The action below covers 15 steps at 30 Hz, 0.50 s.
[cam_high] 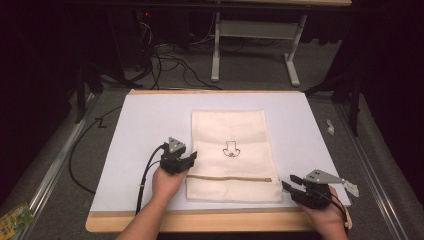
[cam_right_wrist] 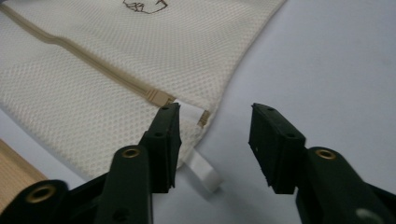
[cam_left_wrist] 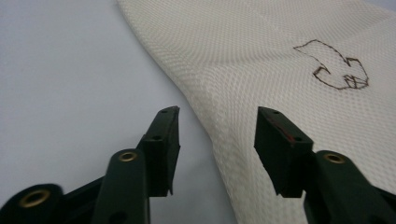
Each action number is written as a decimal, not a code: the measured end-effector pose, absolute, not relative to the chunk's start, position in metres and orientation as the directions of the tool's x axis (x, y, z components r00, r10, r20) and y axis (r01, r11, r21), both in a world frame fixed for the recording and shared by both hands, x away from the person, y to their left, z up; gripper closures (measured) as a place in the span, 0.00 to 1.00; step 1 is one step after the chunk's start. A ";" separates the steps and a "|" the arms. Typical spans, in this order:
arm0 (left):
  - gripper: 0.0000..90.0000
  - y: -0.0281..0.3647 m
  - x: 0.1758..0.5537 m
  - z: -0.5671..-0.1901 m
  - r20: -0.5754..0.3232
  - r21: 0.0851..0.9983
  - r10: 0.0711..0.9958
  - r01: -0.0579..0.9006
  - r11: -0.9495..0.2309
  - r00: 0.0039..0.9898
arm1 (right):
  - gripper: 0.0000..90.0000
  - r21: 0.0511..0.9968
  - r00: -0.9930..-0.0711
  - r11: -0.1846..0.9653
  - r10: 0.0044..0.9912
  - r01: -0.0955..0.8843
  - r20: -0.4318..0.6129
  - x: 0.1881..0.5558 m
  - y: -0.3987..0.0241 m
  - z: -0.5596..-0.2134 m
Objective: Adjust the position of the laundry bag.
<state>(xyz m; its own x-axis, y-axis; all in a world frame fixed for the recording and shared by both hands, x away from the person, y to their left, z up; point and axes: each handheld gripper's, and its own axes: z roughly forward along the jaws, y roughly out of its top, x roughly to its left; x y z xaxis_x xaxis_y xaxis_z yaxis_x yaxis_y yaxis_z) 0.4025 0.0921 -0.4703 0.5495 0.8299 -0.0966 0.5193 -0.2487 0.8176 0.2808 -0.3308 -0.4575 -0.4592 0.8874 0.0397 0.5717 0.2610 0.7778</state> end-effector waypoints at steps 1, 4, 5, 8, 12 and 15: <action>0.51 0.095 0.395 -0.468 -0.102 0.816 0.819 0.518 -0.256 0.565 | 0.56 0.776 -0.457 0.260 0.889 0.575 0.041 0.283 -0.334 -0.455; 0.40 0.099 0.377 -0.458 -0.084 0.825 0.795 0.489 -0.283 0.601 | 0.50 0.792 -0.428 0.209 0.901 0.574 0.072 0.285 -0.345 -0.449; 0.35 0.100 0.372 -0.455 -0.090 0.829 0.788 0.484 -0.280 0.610 | 0.49 0.805 -0.417 0.177 0.904 0.566 0.094 0.285 -0.349 -0.449; 0.27 0.105 0.350 -0.450 -0.093 0.855 0.760 0.443 -0.270 0.643 | 0.52 0.811 -0.376 0.082 0.910 0.579 0.176 0.285 -0.355 -0.457; 0.26 0.107 0.340 -0.450 -0.021 0.858 0.757 0.400 -0.321 0.654 | 0.58 0.801 -0.411 0.140 0.901 0.582 0.141 0.293 -0.345 -0.460; 0.28 0.111 0.338 -0.452 -0.048 0.855 0.756 0.418 -0.307 0.653 | 0.62 0.776 -0.440 0.176 0.886 0.605 0.142 0.302 -0.331 -0.463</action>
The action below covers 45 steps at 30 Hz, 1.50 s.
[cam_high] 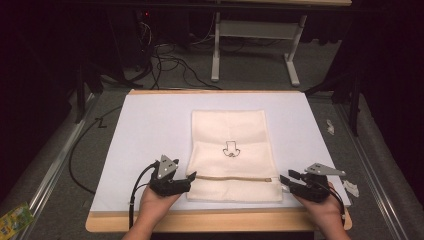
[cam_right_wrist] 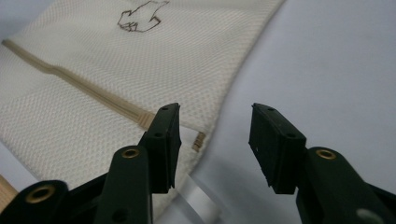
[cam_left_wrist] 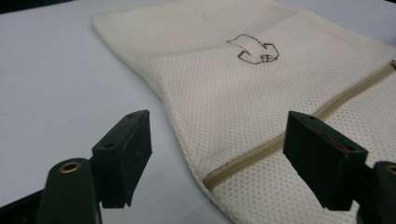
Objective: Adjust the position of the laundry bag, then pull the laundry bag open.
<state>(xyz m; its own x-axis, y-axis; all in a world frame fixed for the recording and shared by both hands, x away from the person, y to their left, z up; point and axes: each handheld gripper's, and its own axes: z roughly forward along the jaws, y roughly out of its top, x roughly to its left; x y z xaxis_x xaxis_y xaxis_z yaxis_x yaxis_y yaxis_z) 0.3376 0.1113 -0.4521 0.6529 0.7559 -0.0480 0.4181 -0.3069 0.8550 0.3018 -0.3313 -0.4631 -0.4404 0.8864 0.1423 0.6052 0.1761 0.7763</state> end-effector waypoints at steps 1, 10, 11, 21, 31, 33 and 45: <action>0.29 0.111 0.338 -0.452 -0.048 0.855 0.756 0.418 -0.307 0.653 | 0.63 0.772 -0.451 0.191 0.882 0.606 0.136 0.304 -0.328 -0.464; 0.31 0.124 0.328 -0.452 -0.065 0.860 0.746 0.417 -0.295 0.662 | 0.72 0.718 -0.423 0.189 0.892 0.670 0.160 0.319 -0.321 -0.473; 0.31 0.125 0.328 -0.453 -0.070 0.861 0.748 0.418 -0.288 0.661 | 0.72 0.714 -0.424 0.191 0.891 0.674 0.161 0.319 -0.320 -0.473; 0.32 0.118 0.331 -0.452 -0.074 0.867 0.736 0.408 -0.287 0.673 | 0.77 0.700 -0.436 0.215 0.887 0.681 0.152 0.311 -0.313 -0.475; 0.34 0.105 0.336 -0.452 -0.086 0.872 0.708 0.397 -0.287 0.701 | 0.94 0.697 -0.475 0.279 0.874 0.661 0.101 0.309 -0.308 -0.473; 0.35 0.105 0.336 -0.453 -0.085 0.871 0.706 0.397 -0.290 0.703 | 0.94 0.700 -0.482 0.289 0.871 0.653 0.091 0.309 -0.308 -0.473; 0.34 0.090 0.341 -0.452 -0.116 0.865 0.695 0.416 -0.281 0.710 | 0.94 0.747 -0.490 0.274 0.868 0.606 0.079 0.310 -0.312 -0.460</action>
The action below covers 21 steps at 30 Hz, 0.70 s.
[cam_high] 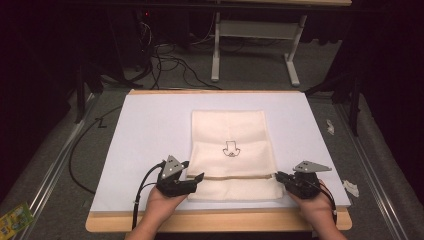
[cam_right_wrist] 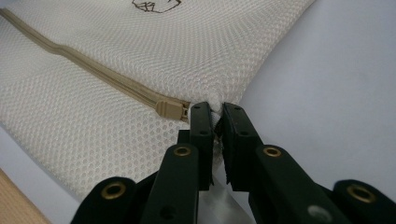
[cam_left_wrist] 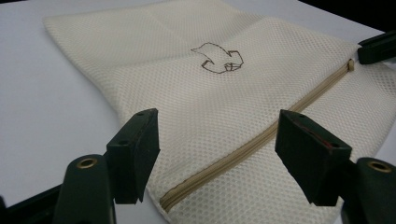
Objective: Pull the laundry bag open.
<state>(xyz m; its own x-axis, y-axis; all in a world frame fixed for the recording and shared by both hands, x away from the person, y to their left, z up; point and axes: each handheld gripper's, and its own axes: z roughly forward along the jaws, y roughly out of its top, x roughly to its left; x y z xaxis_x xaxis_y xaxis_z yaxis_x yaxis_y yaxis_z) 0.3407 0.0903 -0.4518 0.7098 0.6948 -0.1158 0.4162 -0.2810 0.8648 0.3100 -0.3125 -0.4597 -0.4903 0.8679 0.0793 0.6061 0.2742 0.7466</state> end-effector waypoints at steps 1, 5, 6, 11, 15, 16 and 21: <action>0.34 0.088 0.342 -0.452 -0.122 0.864 0.691 0.420 -0.279 0.712 | 0.94 0.749 -0.489 0.273 0.869 0.604 0.077 0.311 -0.313 -0.459; 0.36 0.065 0.347 -0.456 -0.190 0.855 0.651 0.450 -0.259 0.735 | 0.94 0.754 -0.492 0.271 0.867 0.598 0.078 0.312 -0.314 -0.459; 0.37 0.059 0.347 -0.457 -0.186 0.852 0.644 0.448 -0.271 0.742 | 0.94 0.756 -0.491 0.268 0.868 0.597 0.080 0.312 -0.314 -0.458; 0.39 0.028 0.340 -0.460 -0.161 0.835 0.598 0.431 -0.341 0.785 | 0.94 0.769 -0.496 0.272 0.866 0.579 0.068 0.310 -0.314 -0.456; 0.42 0.009 0.334 -0.457 -0.148 0.837 0.567 0.408 -0.365 0.810 | 0.94 0.782 -0.506 0.280 0.861 0.556 0.053 0.310 -0.314 -0.453; 0.43 0.005 0.333 -0.456 -0.153 0.839 0.561 0.407 -0.362 0.814 | 0.94 0.783 -0.505 0.276 0.861 0.557 0.056 0.310 -0.314 -0.452; 0.48 -0.017 0.333 -0.456 -0.185 0.839 0.539 0.418 -0.349 0.822 | 0.94 0.794 -0.515 0.272 0.855 0.543 0.059 0.308 -0.315 -0.449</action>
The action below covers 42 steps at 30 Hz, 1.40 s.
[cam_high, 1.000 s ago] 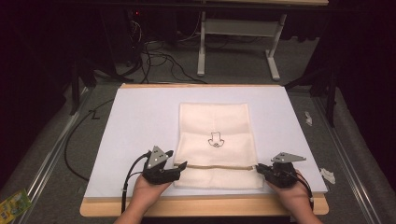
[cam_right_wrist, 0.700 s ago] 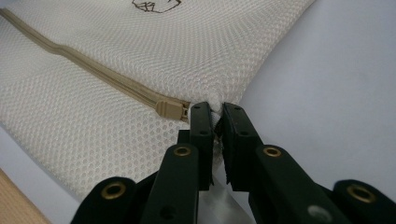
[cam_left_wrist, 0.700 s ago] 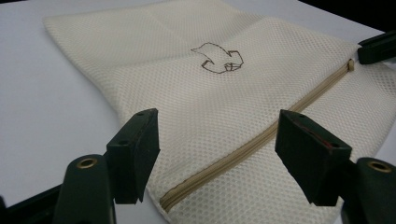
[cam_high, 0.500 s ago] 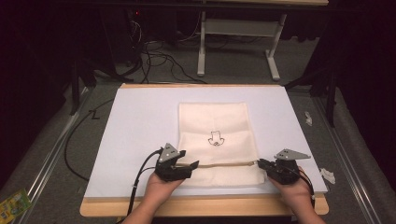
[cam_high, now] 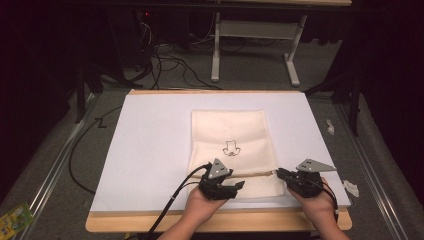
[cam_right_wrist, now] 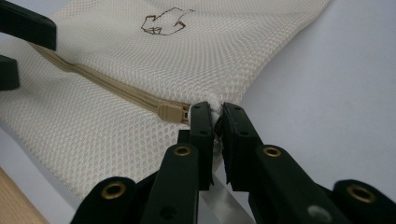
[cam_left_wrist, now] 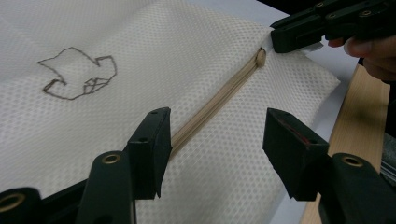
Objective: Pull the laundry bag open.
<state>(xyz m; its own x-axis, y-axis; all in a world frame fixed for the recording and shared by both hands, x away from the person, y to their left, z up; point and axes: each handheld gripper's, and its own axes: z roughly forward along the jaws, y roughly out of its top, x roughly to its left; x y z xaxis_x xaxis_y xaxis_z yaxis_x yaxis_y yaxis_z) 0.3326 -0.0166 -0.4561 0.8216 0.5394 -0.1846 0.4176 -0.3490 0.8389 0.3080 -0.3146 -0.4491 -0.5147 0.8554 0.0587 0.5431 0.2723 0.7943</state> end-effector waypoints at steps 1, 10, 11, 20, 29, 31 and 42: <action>0.48 -0.022 0.333 -0.457 -0.189 0.840 0.534 0.417 -0.346 0.824 | 0.94 0.794 -0.515 0.272 0.855 0.543 0.059 0.308 -0.315 -0.449; 0.60 -0.060 0.336 -0.462 -0.237 0.840 0.485 0.428 -0.333 0.842 | 0.95 0.800 -0.531 0.274 0.845 0.534 0.064 0.309 -0.315 -0.448; 0.61 -0.060 0.336 -0.462 -0.237 0.840 0.485 0.428 -0.333 0.842 | 0.95 0.800 -0.531 0.274 0.845 0.534 0.064 0.309 -0.315 -0.448; 0.72 -0.093 0.342 -0.466 -0.276 0.831 0.494 0.463 -0.308 0.824 | 0.95 0.810 -0.533 0.270 0.844 0.521 0.061 0.308 -0.314 -0.445; 0.81 -0.106 0.343 -0.469 -0.273 0.845 0.525 0.462 -0.270 0.806 | 0.95 0.816 -0.540 0.268 0.840 0.512 0.062 0.308 -0.314 -0.444; 0.85 -0.108 0.343 -0.469 -0.266 0.850 0.534 0.457 -0.262 0.802 | 0.95 0.818 -0.540 0.268 0.840 0.509 0.061 0.308 -0.314 -0.444; 0.96 -0.112 0.336 -0.466 -0.231 0.867 0.557 0.428 -0.255 0.798 | 0.95 0.826 -0.537 0.262 0.842 0.500 0.057 0.306 -0.314 -0.442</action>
